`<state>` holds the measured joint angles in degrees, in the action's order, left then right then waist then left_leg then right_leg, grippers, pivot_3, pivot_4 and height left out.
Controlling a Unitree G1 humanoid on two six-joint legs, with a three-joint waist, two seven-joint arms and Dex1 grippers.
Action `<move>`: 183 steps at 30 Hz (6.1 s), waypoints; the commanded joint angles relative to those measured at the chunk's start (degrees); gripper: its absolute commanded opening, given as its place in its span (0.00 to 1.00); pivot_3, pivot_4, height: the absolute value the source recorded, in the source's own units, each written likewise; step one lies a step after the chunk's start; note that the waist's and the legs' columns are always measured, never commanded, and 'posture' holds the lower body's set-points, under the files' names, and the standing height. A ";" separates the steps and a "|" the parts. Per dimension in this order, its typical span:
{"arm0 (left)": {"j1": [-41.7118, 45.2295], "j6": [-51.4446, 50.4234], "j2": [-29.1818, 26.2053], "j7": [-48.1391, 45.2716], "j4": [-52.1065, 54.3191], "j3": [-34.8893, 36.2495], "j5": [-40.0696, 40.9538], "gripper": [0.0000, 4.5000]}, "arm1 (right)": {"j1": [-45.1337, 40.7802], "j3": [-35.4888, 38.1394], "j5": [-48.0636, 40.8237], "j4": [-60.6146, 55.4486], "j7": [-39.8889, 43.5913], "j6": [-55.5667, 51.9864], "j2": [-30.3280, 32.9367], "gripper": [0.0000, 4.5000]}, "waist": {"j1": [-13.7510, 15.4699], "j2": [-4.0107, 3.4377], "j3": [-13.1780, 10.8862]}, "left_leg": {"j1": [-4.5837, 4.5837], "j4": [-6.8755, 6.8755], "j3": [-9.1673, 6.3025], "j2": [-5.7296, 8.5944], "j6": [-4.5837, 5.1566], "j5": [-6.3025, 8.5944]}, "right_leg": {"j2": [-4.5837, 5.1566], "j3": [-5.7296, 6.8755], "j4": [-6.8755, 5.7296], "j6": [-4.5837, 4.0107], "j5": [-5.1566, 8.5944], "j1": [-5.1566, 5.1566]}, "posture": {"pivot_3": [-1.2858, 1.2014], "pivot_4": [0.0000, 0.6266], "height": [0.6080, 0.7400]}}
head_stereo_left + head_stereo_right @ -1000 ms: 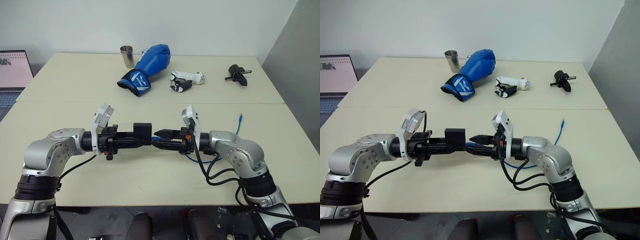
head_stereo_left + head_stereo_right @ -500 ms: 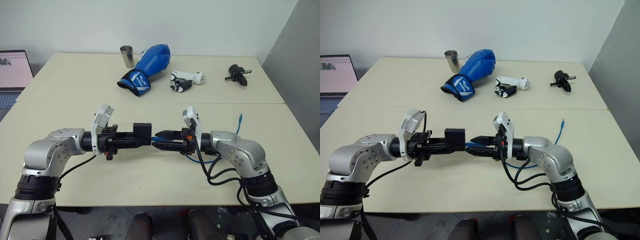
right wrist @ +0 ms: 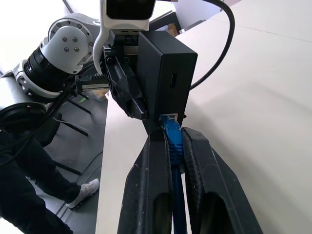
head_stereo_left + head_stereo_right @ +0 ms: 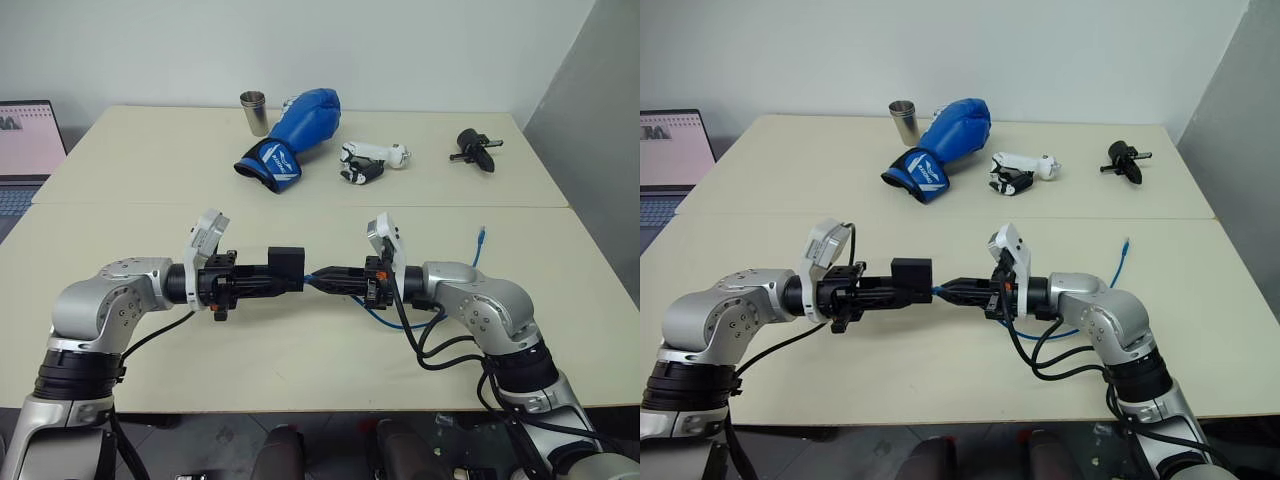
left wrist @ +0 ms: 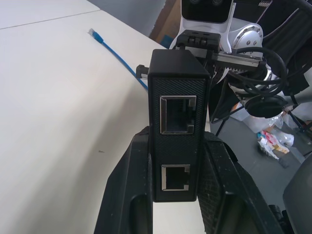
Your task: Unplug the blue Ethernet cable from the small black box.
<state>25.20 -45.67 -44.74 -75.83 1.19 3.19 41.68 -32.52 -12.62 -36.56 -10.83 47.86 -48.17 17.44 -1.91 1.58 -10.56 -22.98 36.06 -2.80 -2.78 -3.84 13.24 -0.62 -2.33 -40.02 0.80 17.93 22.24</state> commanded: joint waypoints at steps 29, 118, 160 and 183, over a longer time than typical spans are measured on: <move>-0.37 3.17 -2.18 -0.48 -0.54 1.22 -0.51 0.18 | 2.74 4.54 -6.17 -5.43 0.60 -2.47 7.14 0.16 | 0.00 0.00 0.00 | -0.02 0.00 0.00 0.00 0.00 0.00 | -0.01 -0.02 0.03 0.12 0.07 0.00 | 0.52 0.24 1.00; -1.91 3.06 -2.26 -0.41 -0.58 2.46 -1.68 0.18 | 0.49 11.40 7.69 12.42 -9.95 11.07 3.02 0.02 | -0.40 -0.02 -0.05 | -0.02 -0.02 0.02 -0.02 0.01 0.01 | -0.03 -0.04 0.05 0.28 0.16 0.03 | 0.52 0.24 1.00; -3.30 47.61 21.56 51.48 -30.21 11.18 -28.40 0.18 | -3.83 -5.10 21.47 2.99 -1.55 16.70 3.31 0.92 | 0.19 -0.18 -0.14 | -0.03 0.03 0.02 0.11 -0.01 0.00 | 0.17 0.08 0.02 0.01 -0.04 -0.04 | 0.52 0.24 1.00; -20.96 39.12 16.75 46.18 -5.68 12.36 -25.43 0.98 | 0.96 -4.55 21.16 -1.88 -1.92 14.69 5.03 0.92 | -0.29 -0.18 -0.12 | 0.03 0.00 0.11 0.04 -0.01 0.00 | 0.18 -0.06 0.04 0.01 -0.04 -0.06 | 0.52 0.24 1.00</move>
<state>7.54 -3.66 -25.17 -27.84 -11.16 14.96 15.65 -32.89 -19.12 -14.35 -8.97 46.18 -32.54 21.92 -2.21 1.40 -10.68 -22.94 36.05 -2.69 -2.73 -3.85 13.25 -0.43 -2.40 -39.98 0.81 17.89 22.19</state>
